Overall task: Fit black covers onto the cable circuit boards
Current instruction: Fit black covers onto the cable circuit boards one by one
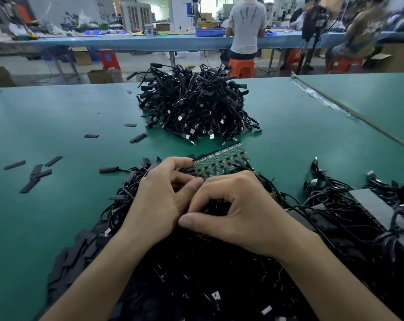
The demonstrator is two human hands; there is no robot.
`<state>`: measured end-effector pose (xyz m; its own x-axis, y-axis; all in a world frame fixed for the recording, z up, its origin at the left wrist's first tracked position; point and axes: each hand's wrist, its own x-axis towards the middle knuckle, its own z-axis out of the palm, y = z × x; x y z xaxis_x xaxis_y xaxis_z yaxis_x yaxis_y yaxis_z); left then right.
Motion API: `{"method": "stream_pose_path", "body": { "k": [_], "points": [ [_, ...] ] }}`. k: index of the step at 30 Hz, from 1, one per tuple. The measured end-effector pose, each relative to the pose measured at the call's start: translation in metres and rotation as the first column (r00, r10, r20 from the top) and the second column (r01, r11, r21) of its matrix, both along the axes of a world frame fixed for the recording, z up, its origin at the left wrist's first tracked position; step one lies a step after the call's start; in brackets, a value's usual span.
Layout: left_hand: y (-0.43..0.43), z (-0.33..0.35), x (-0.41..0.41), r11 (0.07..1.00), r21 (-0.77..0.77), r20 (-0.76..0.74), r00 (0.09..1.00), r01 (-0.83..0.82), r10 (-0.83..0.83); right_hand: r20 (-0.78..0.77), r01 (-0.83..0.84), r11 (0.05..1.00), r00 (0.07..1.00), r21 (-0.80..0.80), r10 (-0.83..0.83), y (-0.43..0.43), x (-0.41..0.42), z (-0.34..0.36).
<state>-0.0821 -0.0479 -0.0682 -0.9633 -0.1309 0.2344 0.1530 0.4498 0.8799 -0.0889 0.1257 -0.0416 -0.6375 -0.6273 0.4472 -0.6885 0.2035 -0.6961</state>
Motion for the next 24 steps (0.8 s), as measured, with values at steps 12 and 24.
{"method": "stream_pose_path", "body": {
  "k": [12, 24],
  "points": [
    [0.016, 0.005, 0.003, 0.973, 0.200, -0.147, 0.986, 0.111, -0.082, 0.017, -0.008, 0.993, 1.000, 0.118, 0.007, -0.003, 0.008, 0.013],
    [0.013, 0.010, 0.004, 0.956, 0.197, -0.207, 0.962, 0.219, -0.178, -0.196, 0.343, 0.937, 0.925, 0.064, -0.325, 0.003, 0.012, 0.028]
  ]
}}
